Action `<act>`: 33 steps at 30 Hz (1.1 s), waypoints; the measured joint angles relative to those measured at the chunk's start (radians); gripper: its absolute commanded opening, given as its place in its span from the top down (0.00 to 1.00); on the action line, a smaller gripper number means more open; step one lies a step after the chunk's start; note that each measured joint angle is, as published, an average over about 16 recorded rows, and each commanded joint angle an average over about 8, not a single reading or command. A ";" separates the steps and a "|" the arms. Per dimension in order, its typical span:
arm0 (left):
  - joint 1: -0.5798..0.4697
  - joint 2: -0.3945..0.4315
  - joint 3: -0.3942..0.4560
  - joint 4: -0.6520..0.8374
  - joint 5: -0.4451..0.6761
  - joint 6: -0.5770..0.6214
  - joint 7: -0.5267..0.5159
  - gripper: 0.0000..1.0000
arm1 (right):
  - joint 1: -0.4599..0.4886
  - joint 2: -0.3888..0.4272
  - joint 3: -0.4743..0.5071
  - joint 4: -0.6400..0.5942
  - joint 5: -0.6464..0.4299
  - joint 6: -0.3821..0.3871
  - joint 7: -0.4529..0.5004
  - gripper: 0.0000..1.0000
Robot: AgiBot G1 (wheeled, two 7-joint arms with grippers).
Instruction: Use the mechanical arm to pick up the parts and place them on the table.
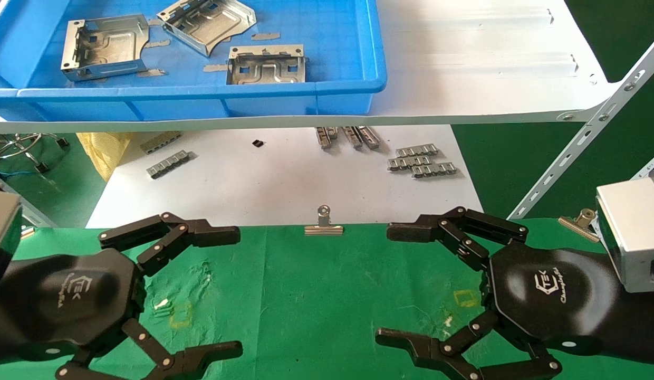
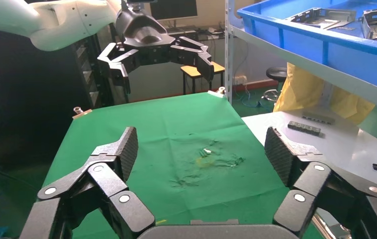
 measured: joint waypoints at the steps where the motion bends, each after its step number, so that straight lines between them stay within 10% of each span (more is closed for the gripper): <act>1: 0.000 0.000 0.000 0.000 0.000 0.000 0.000 0.00 | 0.000 0.000 0.000 0.000 0.000 0.000 0.000 0.48; 7: 0.000 0.000 0.000 0.000 0.000 0.000 0.000 0.00 | 0.000 0.000 0.000 0.000 0.000 0.000 0.000 0.00; 26: 0.000 0.000 0.000 0.000 0.000 0.000 0.000 0.00 | 0.000 0.000 0.000 0.000 0.000 0.000 0.000 0.00; 33: 0.000 0.000 0.000 0.000 0.000 0.000 0.000 0.00 | 0.000 0.000 0.000 0.000 0.000 0.000 0.000 0.88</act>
